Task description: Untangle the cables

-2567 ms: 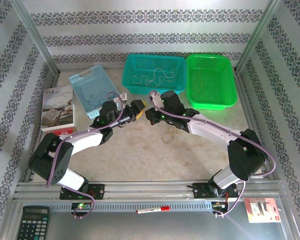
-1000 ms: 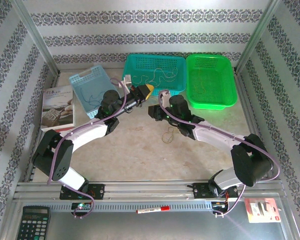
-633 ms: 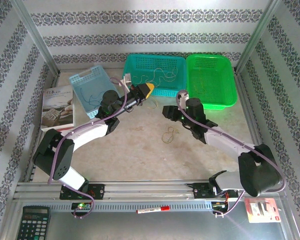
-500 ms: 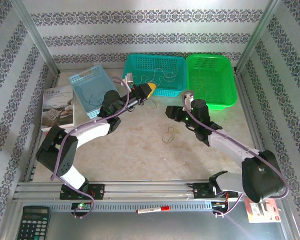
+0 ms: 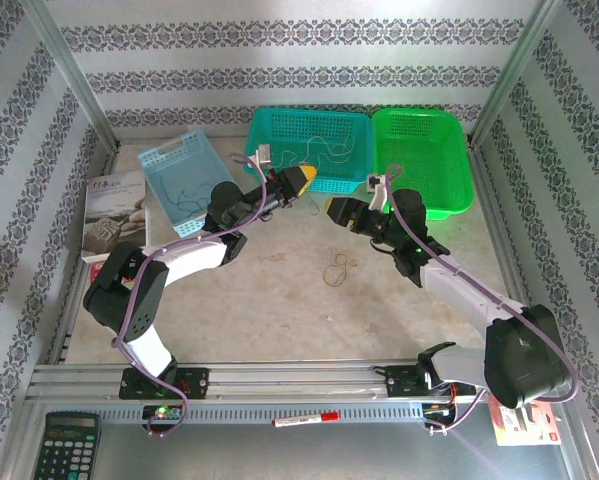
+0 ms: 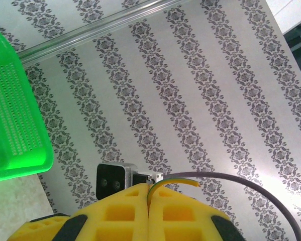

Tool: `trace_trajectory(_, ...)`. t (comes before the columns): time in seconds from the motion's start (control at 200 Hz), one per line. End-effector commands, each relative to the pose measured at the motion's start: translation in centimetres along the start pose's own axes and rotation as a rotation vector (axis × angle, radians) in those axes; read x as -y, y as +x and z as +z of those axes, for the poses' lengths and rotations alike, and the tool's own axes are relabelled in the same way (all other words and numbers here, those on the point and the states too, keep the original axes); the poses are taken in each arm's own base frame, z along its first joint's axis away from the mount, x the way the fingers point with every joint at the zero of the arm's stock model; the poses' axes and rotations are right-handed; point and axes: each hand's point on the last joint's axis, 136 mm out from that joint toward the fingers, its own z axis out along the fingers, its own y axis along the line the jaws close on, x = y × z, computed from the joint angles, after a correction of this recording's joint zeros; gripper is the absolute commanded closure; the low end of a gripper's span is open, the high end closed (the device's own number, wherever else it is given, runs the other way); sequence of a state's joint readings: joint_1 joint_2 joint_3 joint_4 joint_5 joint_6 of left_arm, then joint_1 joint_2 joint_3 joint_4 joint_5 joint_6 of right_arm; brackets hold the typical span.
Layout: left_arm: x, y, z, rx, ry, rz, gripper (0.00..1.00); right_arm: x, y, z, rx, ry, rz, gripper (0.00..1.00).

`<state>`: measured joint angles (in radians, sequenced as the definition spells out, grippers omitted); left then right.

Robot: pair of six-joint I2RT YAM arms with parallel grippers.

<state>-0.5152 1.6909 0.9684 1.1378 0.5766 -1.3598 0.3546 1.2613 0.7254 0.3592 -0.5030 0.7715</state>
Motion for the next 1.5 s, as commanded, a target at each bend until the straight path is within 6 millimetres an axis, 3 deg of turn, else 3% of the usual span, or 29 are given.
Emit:
trace_trajectory(0.0, 3.4, -0.6, 0.2, 0.0, 0.104, 0.06, 1.0, -1.9, -1.1, 0.3, -0.009, -0.09, 0.011, 0.39)
trace_trajectory(0.29, 4.0, -0.6, 0.2, -0.002, 0.115, 0.063, 1.0, -2.1, -0.7, 1.7, -0.063, -0.138, 0.029, 0.41)
trace_trajectory(0.924, 3.9, -0.7, 0.3, -0.001, 0.113, 0.065, 1.0, -3.8, 0.7, 3.5, -0.139, -0.228, 0.034, 0.59)
trace_trajectory(0.984, 3.9, -0.7, 0.3, 0.0, 0.114, 0.066, 1.0, -3.8, 0.8, 3.6, -0.141, -0.229, 0.034, 0.64)
trace_trajectory(1.079, 3.8, -0.6, 0.3, -0.002, 0.113, 0.063, 1.0, -3.8, 0.6, 3.5, -0.137, -0.23, 0.033, 0.81)
trace_trajectory(1.169, 3.8, -0.6, 0.3, -0.004, 0.113, 0.064, 1.0, -3.2, 0.4, 3.3, -0.129, -0.22, 0.041, 1.0)
trace_trajectory(1.354, 4.0, -0.6, 0.1, -0.004, 0.115, 0.071, 1.0, -1.9, -1.4, 1.8, -0.071, -0.183, 0.04, 1.0)
trace_trajectory(1.494, 4.0, -0.5, -0.2, 0.002, 0.109, 0.08, 1.0, 2.5, -4.5, -0.9, 0.067, -0.044, 0.074, 1.0)
